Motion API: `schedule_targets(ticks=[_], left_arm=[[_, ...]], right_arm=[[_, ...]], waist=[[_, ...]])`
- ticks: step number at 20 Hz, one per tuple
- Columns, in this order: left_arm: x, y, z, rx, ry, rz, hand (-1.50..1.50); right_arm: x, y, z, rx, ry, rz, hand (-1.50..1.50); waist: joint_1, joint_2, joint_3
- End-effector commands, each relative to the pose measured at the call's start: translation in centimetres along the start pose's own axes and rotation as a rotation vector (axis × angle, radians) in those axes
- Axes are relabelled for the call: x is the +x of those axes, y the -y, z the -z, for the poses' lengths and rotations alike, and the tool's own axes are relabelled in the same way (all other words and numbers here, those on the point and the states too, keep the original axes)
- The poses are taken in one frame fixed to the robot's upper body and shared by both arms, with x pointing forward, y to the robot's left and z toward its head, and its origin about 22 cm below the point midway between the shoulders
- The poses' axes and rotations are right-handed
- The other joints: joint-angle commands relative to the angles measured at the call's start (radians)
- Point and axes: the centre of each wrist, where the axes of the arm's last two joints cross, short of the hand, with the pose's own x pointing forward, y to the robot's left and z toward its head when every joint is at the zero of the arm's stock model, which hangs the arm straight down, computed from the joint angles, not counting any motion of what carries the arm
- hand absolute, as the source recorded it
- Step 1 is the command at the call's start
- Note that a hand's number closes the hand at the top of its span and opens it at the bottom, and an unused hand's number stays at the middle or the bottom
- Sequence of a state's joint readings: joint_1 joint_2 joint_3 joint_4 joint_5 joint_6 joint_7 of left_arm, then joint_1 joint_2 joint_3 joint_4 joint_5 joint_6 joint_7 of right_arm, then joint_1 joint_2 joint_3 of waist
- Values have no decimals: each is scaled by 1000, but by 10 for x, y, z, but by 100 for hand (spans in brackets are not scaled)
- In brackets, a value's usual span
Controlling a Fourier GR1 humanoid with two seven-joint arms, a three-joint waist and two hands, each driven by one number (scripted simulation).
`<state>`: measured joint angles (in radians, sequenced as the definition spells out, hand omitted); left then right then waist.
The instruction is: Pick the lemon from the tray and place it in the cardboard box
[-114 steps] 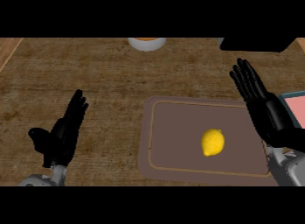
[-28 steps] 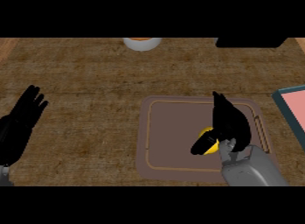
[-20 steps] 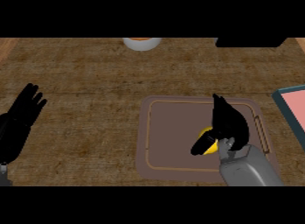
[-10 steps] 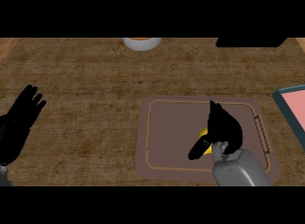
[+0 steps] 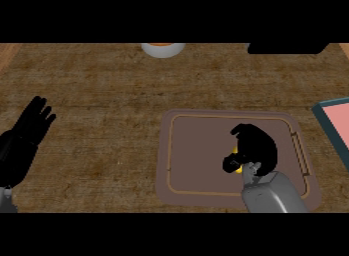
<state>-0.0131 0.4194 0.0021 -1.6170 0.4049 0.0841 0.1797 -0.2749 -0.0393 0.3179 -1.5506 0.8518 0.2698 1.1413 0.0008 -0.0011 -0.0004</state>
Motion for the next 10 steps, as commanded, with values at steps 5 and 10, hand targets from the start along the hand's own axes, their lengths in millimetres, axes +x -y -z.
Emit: schedule_targets(ticks=[5,10], left_arm=[[-6,-7,1,2,12,5,0],[-7,-1,-4,-8,-4,-10,0]], right_arm=[[1,-10,-1,-45,-93,-83,150],[-17,41,64,-13,70,-69,150]], waist=[[1,1,0],[11,4,1]])
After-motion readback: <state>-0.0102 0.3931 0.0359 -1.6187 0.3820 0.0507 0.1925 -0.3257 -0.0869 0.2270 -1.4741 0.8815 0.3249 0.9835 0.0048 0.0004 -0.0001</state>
